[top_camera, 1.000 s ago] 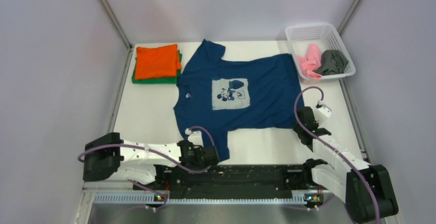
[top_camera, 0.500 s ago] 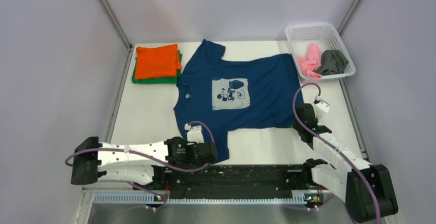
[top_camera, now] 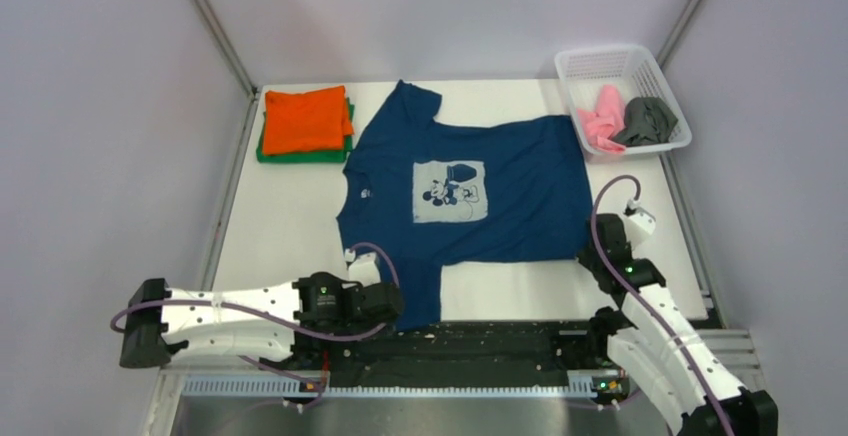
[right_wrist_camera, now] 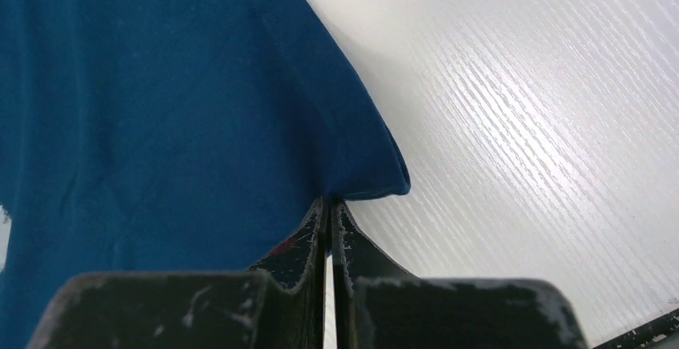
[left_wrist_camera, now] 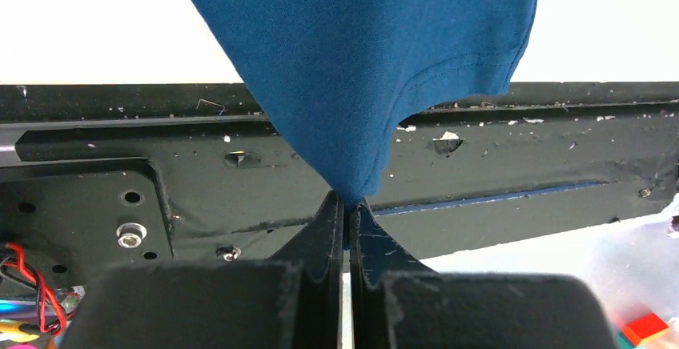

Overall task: Fold and stack the t-shirts
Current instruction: Fold the flattened tshirt in 1/3 of the way

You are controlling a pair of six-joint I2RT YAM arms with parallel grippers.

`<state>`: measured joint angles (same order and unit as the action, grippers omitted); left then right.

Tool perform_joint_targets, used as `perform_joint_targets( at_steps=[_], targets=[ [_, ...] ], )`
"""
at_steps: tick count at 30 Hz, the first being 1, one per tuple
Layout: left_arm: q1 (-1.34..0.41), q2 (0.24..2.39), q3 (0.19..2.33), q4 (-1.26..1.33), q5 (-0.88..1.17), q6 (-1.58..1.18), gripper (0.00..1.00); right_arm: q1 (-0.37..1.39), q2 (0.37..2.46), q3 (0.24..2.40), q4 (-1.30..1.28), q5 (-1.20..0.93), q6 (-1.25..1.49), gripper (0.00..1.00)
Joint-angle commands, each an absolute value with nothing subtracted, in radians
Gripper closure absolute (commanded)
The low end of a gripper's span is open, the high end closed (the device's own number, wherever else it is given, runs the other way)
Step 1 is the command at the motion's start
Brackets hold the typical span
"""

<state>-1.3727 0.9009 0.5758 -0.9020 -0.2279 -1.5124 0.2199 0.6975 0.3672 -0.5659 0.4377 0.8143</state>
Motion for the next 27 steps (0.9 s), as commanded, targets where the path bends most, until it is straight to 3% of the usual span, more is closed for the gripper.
perform_joint_targets(
  at_steps=[1,7,12,19,27],
  targets=[
    [-1.379,0.864,0.574,-0.895,-0.276,-1.505,1.00,0.213,0.706,0.408,-0.611,0.430,0.818,1.00],
    [-1.329,0.914,0.658,-0.726,-0.383,-1.342,1.00,0.214,0.787,0.437,-0.561,0.402,0.771,1.00],
    [-1.089,1.006,0.706,-0.504,-0.222,-1.082,1.00,0.214,0.864,0.493,-0.517,0.397,0.734,1.00],
    [-0.830,1.213,0.960,-0.524,-0.171,-0.850,1.00,0.213,1.064,0.642,-0.468,0.425,0.687,1.00],
    [-0.599,1.308,1.106,-0.480,-0.088,-0.735,1.00,0.194,1.271,0.855,-0.462,0.445,0.606,1.00]
  ],
)
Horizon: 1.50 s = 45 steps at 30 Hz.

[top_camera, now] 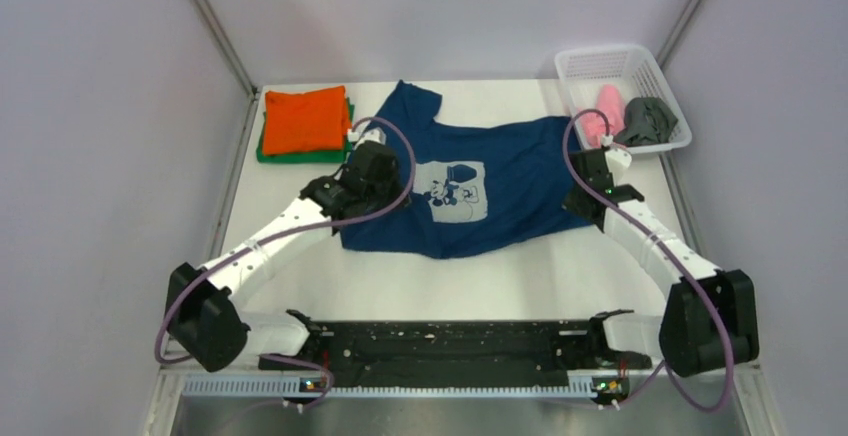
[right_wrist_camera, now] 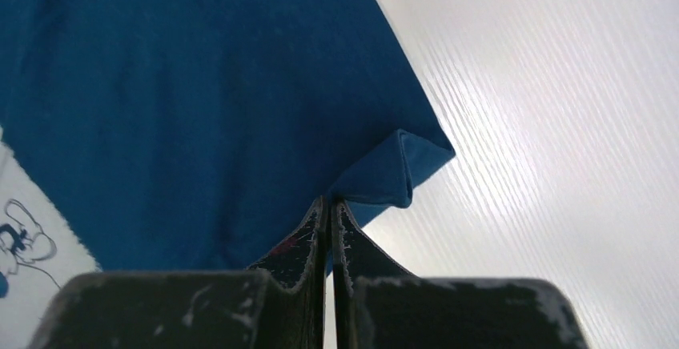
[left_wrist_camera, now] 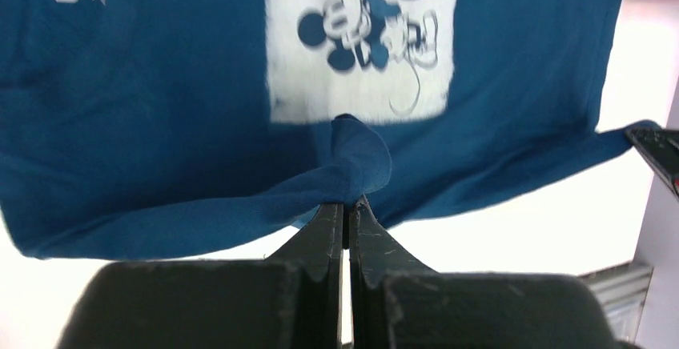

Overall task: Fold and stack the t-shirts
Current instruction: Fold the flattened tshirt in 1/3 of the way

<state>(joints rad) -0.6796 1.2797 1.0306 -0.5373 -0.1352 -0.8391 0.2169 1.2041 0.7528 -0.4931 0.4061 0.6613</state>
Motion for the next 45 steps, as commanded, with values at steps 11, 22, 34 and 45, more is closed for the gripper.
perform_joint_targets(
  at_steps=[11,22,34,45],
  targets=[
    [-0.392,1.529,1.291,-0.384,0.087,-0.544,1.00,0.114,1.447,1.019,-0.429,0.433,0.563,1.00],
    [-0.225,1.773,1.503,-0.312,0.335,-0.427,1.00,0.095,1.532,1.044,-0.349,0.449,0.557,1.00],
    [-0.196,1.876,1.582,-0.304,0.335,-0.431,0.99,0.097,1.585,1.065,-0.220,0.443,0.504,0.94],
    [-0.190,1.966,1.772,-0.564,0.239,-0.481,0.01,0.097,1.495,1.032,-0.261,0.235,0.505,0.20]
  ],
)
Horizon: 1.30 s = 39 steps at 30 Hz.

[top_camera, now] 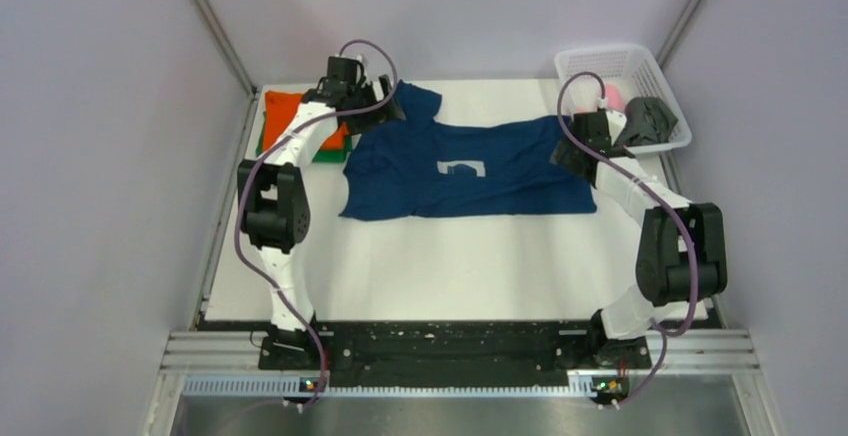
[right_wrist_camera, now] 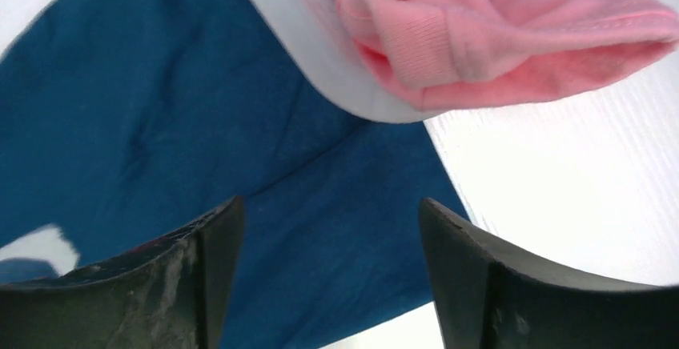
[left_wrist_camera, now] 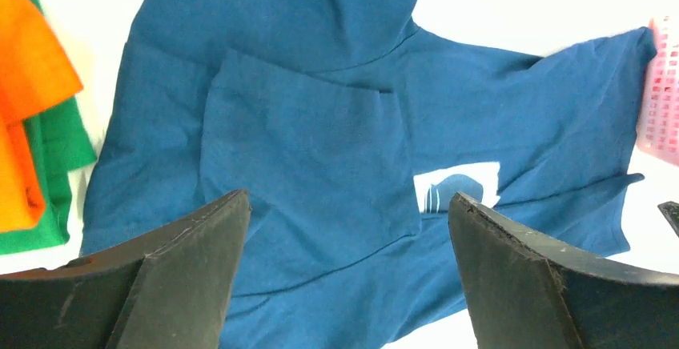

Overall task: Fold and stack the t-shirts
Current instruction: Fold the flattened tshirt in 1/3 of the way

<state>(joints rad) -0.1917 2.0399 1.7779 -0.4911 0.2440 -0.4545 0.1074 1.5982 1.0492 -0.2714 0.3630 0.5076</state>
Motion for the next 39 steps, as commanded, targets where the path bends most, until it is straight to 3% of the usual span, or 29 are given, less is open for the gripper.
perform_joint_targets(
  at_steps=[1,2,3,8,15,20,26,29,39],
  targets=[
    [-0.195,1.932,1.712,-0.542,0.243,-0.493,0.01,0.101,1.471,1.006,-0.252,0.190,0.510,0.12],
    [-0.200,1.894,1.647,-0.521,0.247,-0.508,0.01,0.110,1.445,0.965,-0.239,0.154,0.514,0.02],
    [-0.206,1.856,1.579,-0.494,0.259,-0.521,0.01,0.122,1.425,0.936,-0.222,0.130,0.517,0.01],
    [-0.240,1.752,1.263,-0.314,0.325,-0.586,0.01,0.183,1.444,0.869,-0.121,-0.025,0.470,0.01],
    [-0.245,1.812,1.134,-0.274,0.344,-0.671,0.01,0.221,1.669,0.923,-0.107,-0.073,0.433,0.01],
    [-0.250,1.702,0.941,-0.213,0.316,-0.711,0.01,0.225,1.650,0.822,-0.138,-0.081,0.433,0.01],
    [-0.287,1.454,0.684,-0.228,0.246,-0.743,0.01,0.243,1.383,0.595,-0.222,-0.049,0.524,0.01],
    [-0.322,1.238,0.492,-0.283,0.210,-0.810,0.01,0.245,1.145,0.460,-0.348,-0.091,0.600,0.01],
    [-0.422,0.743,0.276,-0.478,0.192,-1.002,0.01,0.273,0.639,0.283,-0.665,-0.142,0.796,0.01]
  ],
)
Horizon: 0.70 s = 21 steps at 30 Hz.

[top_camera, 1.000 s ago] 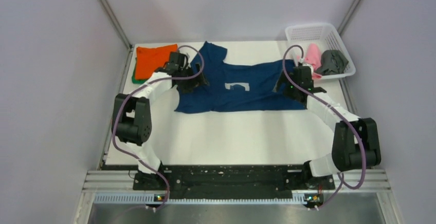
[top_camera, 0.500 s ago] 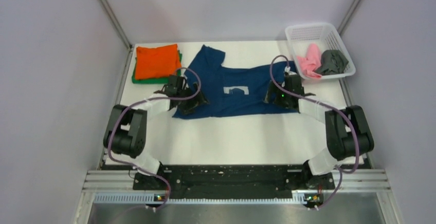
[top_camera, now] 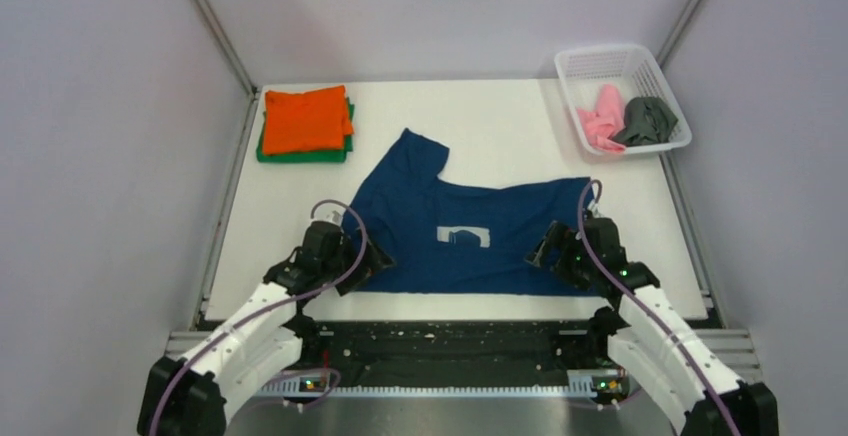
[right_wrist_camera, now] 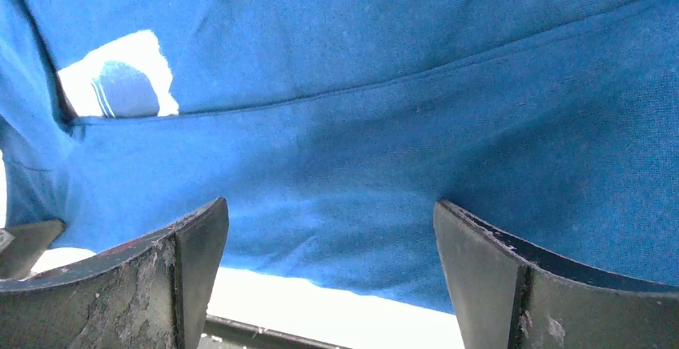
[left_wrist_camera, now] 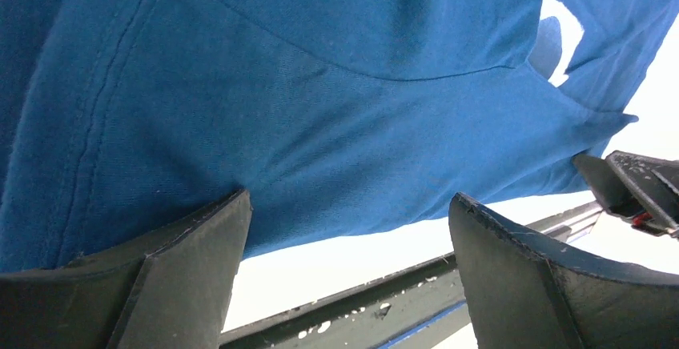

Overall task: Fold and stack the t-shirts
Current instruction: Fold the flattened tshirt in 1/3 of the way

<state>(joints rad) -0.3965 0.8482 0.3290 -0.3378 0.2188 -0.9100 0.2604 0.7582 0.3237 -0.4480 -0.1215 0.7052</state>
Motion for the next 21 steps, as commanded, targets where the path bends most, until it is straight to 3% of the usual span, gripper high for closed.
perform_joint_targets(
  at_steps=[1,7,15,21],
  targets=[
    [-0.432,0.714,0.274,-0.509,0.165,-1.015,0.01,0.273,0.601,0.280,-0.686,-0.153,0.802,0.01],
    [-0.453,0.600,0.319,-0.664,0.125,-1.022,0.01,0.274,0.456,0.376,-0.759,-0.165,0.769,0.01],
    [-0.456,0.530,0.453,-0.746,0.071,-0.971,0.01,0.273,0.500,0.519,-0.752,-0.096,0.718,0.01],
    [-0.454,0.746,0.561,-0.553,0.092,-0.861,0.01,0.273,0.524,0.542,-0.707,-0.011,0.749,0.01]
  ],
)
